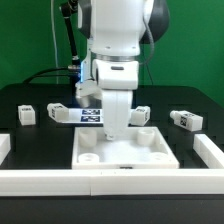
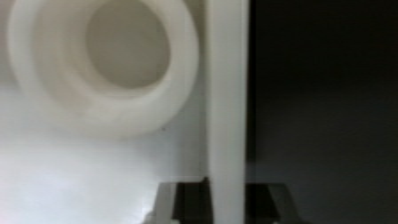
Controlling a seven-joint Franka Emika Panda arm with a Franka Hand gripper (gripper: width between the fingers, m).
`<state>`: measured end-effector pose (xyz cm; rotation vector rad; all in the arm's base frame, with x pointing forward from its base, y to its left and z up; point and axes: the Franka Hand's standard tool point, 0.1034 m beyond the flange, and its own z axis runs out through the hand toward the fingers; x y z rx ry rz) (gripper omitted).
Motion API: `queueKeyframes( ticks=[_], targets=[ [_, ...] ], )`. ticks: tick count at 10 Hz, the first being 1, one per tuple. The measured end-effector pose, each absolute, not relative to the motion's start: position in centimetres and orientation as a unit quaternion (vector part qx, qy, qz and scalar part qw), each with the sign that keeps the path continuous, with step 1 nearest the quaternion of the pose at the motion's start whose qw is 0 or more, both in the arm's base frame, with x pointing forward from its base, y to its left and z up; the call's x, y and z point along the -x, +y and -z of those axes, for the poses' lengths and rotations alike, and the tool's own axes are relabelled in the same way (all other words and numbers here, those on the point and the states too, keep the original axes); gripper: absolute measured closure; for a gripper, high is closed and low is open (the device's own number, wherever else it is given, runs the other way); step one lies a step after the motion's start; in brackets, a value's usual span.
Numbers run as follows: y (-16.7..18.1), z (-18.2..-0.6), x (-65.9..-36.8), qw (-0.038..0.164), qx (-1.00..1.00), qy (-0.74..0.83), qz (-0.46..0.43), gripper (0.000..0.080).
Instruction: Assemble square table
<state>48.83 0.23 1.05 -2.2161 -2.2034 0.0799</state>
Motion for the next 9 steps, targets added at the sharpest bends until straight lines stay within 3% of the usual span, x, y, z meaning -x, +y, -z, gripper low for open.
queueKeyframes(
  ticks=[7, 9],
  targets=[
    [1.3, -1.0, -49.0, 0.008, 0.706, -0.708, -0.024, 0.0741],
    [2.9, -0.9, -49.3, 0.011, 0.706, -0.708, -0.018, 0.0741]
  ],
)
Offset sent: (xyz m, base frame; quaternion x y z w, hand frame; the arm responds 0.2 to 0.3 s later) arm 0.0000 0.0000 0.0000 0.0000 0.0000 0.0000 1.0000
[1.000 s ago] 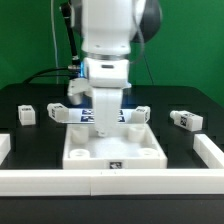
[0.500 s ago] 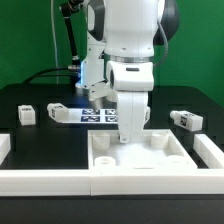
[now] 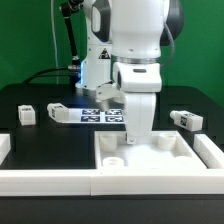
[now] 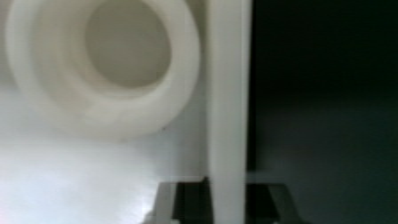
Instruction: Assemble square table
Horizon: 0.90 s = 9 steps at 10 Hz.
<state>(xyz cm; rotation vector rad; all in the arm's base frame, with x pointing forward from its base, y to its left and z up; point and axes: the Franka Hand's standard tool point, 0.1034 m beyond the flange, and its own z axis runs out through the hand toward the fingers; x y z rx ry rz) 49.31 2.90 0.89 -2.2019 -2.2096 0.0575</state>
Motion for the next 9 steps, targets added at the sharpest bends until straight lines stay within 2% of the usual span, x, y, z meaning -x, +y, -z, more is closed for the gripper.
queueKeyframes(
  ticks=[3, 7, 8, 9],
  targets=[
    [5.4, -0.9, -49.3, 0.013, 0.699, -0.715, -0.008, 0.0741],
    [5.5, -0.9, -49.4, 0.014, 0.711, -0.703, -0.012, 0.0741],
    [5.5, -0.9, -49.4, 0.014, 0.711, -0.703, -0.012, 0.0654],
    [5.5, -0.9, -49.4, 0.014, 0.711, -0.703, -0.012, 0.0486]
  ],
)
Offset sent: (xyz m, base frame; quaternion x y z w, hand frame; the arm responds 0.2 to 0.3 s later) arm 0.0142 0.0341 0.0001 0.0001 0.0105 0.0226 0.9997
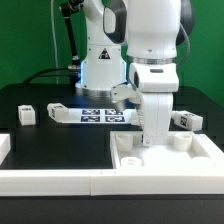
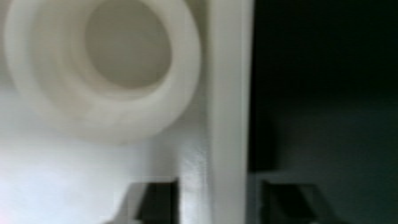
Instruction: Assemble square table
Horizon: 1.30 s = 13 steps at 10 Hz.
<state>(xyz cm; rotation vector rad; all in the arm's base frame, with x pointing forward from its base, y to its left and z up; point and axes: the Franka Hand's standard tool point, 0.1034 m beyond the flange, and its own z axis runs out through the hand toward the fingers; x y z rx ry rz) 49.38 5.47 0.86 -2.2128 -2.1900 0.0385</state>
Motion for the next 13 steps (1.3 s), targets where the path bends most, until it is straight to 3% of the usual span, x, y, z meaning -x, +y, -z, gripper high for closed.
queueKeyframes(
  ticks=[1, 3, 5, 10, 13],
  targets=[
    [5.5, -0.9, -49.4, 0.014, 0.711, -0.703, -0.012, 0.0486],
    [5.5, -0.9, -49.4, 0.014, 0.711, -0.703, -0.012, 0.0200],
    [5.4, -0.9, -49.4, 0.014, 0.711, -0.703, -0.012, 0.0159],
    [5.6, -1.1, -49.3, 0.013, 0.718, -0.696, -0.012, 0.0151],
    [7.9, -4.2, -48.1, -0.001, 0.778, -0.628, -0.016, 0.0151]
  ],
)
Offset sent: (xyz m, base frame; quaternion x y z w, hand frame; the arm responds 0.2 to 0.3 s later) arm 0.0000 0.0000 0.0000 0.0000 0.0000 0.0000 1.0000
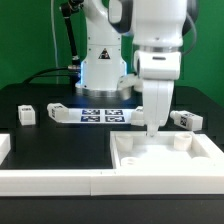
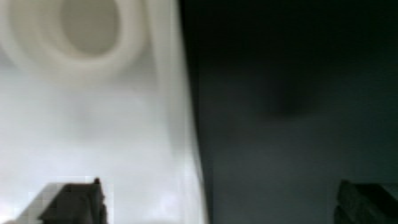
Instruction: Assemble square table
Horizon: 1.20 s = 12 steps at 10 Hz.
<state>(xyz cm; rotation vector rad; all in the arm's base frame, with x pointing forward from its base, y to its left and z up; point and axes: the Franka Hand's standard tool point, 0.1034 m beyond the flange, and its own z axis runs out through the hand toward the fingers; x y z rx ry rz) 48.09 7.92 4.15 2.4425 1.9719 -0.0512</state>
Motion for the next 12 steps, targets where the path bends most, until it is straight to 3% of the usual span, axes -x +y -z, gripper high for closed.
queueKeyframes(
  ticks=[4, 8, 11, 12],
  targets=[
    [13.7, -5.2, -46.5, 0.002, -0.889, 0.457, 0.022, 0.0151],
    [14.4, -5.2, -46.3, -0.003, -0.933, 0.359, 0.021, 0.0151],
    [19.2, -4.7, -44.2, -0.015, -0.982, 0.185, 0.031, 0.0151],
    [20.0, -4.7, -43.8, -0.014, -0.981, 0.193, 0.031, 0.0151]
  ],
)
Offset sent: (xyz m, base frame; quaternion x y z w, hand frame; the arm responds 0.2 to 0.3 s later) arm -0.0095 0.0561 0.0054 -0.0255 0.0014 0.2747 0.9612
